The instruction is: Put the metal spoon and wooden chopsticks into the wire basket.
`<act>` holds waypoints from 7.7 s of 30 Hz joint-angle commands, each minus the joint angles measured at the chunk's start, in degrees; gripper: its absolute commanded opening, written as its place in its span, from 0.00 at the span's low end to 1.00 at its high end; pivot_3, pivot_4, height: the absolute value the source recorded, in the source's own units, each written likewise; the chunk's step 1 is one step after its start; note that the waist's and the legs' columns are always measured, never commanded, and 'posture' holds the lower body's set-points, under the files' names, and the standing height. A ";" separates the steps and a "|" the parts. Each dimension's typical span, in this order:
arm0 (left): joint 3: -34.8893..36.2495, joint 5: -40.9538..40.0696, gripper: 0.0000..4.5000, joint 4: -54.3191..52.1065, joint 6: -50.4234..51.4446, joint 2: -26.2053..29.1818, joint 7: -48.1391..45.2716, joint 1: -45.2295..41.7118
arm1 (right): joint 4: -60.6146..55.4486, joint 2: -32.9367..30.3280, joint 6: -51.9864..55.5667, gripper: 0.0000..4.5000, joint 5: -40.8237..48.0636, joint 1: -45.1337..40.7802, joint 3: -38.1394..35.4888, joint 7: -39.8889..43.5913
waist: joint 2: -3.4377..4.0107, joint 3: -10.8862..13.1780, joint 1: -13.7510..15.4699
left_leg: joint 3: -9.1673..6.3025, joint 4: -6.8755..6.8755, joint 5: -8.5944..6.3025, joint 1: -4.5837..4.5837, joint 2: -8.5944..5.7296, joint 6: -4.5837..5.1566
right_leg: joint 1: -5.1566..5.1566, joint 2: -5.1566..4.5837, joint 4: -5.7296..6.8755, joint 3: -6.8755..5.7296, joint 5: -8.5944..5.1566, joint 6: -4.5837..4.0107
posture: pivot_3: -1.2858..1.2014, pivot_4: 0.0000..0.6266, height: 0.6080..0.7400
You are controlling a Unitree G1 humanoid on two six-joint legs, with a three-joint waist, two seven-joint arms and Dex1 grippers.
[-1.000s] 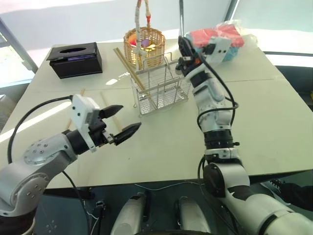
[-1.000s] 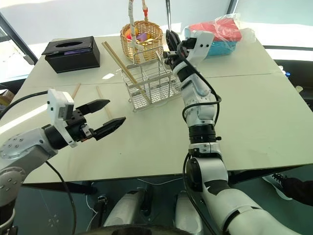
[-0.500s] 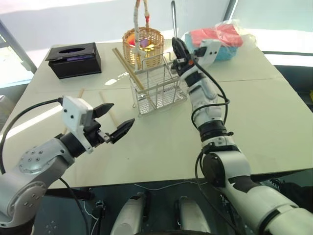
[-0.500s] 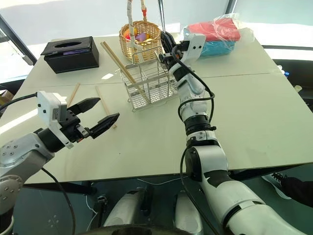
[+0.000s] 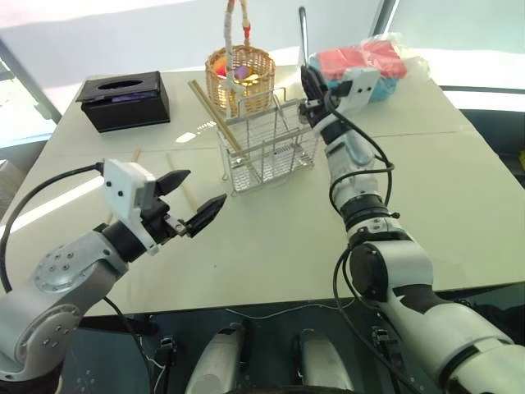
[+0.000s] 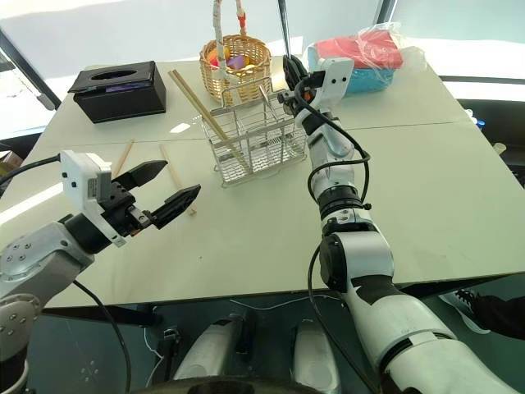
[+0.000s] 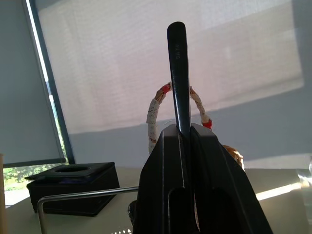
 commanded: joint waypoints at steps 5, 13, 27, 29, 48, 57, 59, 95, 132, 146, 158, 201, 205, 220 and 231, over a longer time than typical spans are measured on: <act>0.41 -0.22 1.00 -2.49 -1.35 -0.28 0.85 -0.65 | 1.10 -0.41 -2.66 0.43 -1.17 -2.56 -0.41 -0.49 | 0.00 0.00 -0.02 | 0.00 0.00 0.01 0.00 0.00 0.00 | 0.00 0.01 0.00 0.00 0.00 0.00 | 0.52 0.24 1.00; 0.19 0.09 1.00 -2.07 -1.57 -0.36 0.81 -0.76 | -0.12 -0.63 -2.18 0.98 -1.73 -3.23 -0.34 -1.74 | 0.00 0.00 0.01 | 0.00 0.00 0.01 0.00 0.01 -0.01 | 0.00 0.01 0.00 0.01 0.00 -0.01 | 0.52 0.24 1.00; 0.04 12.41 1.00 3.55 -5.84 -4.52 4.07 1.95 | -30.05 -10.51 27.29 0.98 -0.95 3.72 6.01 1.64 | -0.01 0.00 0.43 | 0.00 0.00 0.00 -0.02 0.01 0.00 | -0.03 -0.02 0.00 0.02 0.00 -0.01 | 0.52 0.24 1.00; -0.49 16.79 1.00 5.42 -6.71 -5.10 5.81 2.06 | -40.57 -15.00 39.84 0.98 0.97 7.28 8.52 4.51 | -0.01 0.00 0.67 | -0.02 0.00 -0.01 -0.05 -0.01 0.01 | -0.03 -0.04 -0.01 0.03 0.00 -0.02 | 0.52 0.24 1.00; -9.68 41.52 1.00 28.78 -15.67 -22.34 17.55 -7.26 | -81.76 -46.52 89.55 0.98 39.73 22.31 2.07 23.95 | -0.45 0.11 1.72 | 0.00 0.57 -0.13 -0.82 -0.01 0.22 | -0.10 -0.20 -0.24 -0.06 0.02 0.02 | 0.52 0.24 1.00; -8.11 44.08 1.00 40.46 -18.27 -30.57 22.72 -15.28 | -83.30 -44.30 84.49 0.98 35.93 25.93 5.76 21.15 | -0.56 0.14 2.01 | 0.00 1.13 -0.32 -1.19 -0.10 0.52 | -0.23 -0.23 -0.26 -0.09 0.29 0.49 | 0.52 0.24 1.00; -6.55 43.50 1.00 41.32 -17.65 -32.30 24.35 -16.61 | -83.12 -44.02 84.24 0.98 36.08 26.07 5.85 20.70 | -0.57 0.14 1.92 | 0.00 1.15 -0.32 -1.22 -0.11 0.53 | -0.20 -0.23 -0.26 -0.09 0.30 0.51 | 0.52 0.24 1.00; 4.68 43.01 1.00 51.47 18.28 -38.74 35.31 -38.26 | -81.04 -36.28 77.54 0.98 31.05 27.20 7.68 15.70 | -0.64 0.14 1.83 | 0.00 1.28 -0.30 -1.12 -0.15 0.57 | -0.11 -0.17 -0.10 -0.09 0.37 0.62 | 0.52 0.24 1.00; 1.27 18.31 0.01 41.19 -18.54 -22.68 -18.44 -45.61 | -78.12 -35.93 75.22 1.00 31.82 29.16 -1.07 11.33 | -0.75 0.18 3.15 | 0.03 1.29 -0.24 -1.10 -0.06 0.58 | -0.10 -0.10 -0.23 -0.03 0.56 0.50 | 0.52 0.24 1.00; -3.44 19.37 0.01 59.57 -35.16 -34.89 -25.18 -48.59 | -81.49 -32.76 72.12 1.00 32.55 31.71 -2.22 5.14 | -0.77 0.19 3.14 | 0.03 1.37 -0.20 -1.12 -0.07 0.66 | -0.07 -0.10 -0.20 -0.03 0.57 0.50 | 0.52 0.24 1.00; -4.18 24.66 0.01 76.26 -50.97 -37.70 -26.34 -53.31 | -83.76 -31.24 71.80 1.00 34.46 32.76 -2.96 1.45 | -0.77 0.19 3.25 | 0.02 1.40 -0.20 -1.12 -0.08 0.67 | -0.07 -0.11 -0.20 -0.03 0.57 0.51 | 0.52 0.24 1.00; -2.79 39.00 0.99 50.90 4.70 -5.78 11.70 -42.61 | -85.87 -29.25 76.81 1.00 42.72 30.36 7.99 6.84 | -0.77 0.19 1.73 | -0.09 1.67 -0.28 -1.20 -0.06 0.73 | -0.39 0.07 0.07 0.08 0.58 0.53 | 0.52 0.24 1.00; -1.38 38.78 0.99 44.55 13.40 -3.72 11.69 -37.23 | -86.66 -30.78 76.02 1.00 38.97 30.98 11.83 8.78 | -0.80 0.17 1.86 | -0.11 1.71 -0.38 -1.22 -0.09 0.62 | -0.36 0.04 0.01 0.10 0.59 0.52 | 0.52 0.24 1.00; -0.35 40.17 0.99 47.59 19.50 0.24 6.73 -26.31 | -85.36 -32.77 66.45 1.00 22.51 32.38 17.25 14.66 | -0.80 0.17 1.73 | -0.09 1.60 -0.39 -1.18 -0.07 0.59 | -0.42 0.02 -0.02 0.13 0.59 0.52 | 0.52 0.24 1.00; -8.13 45.71 0.99 72.03 4.52 1.52 -0.71 -35.97 | -85.89 -31.26 67.04 1.00 23.14 32.24 14.67 12.38 | -0.83 0.12 2.11 | -0.09 1.51 -0.39 -1.11 -0.09 0.58 | -0.39 -0.02 -0.07 0.14 0.60 0.49 | 0.52 0.24 1.00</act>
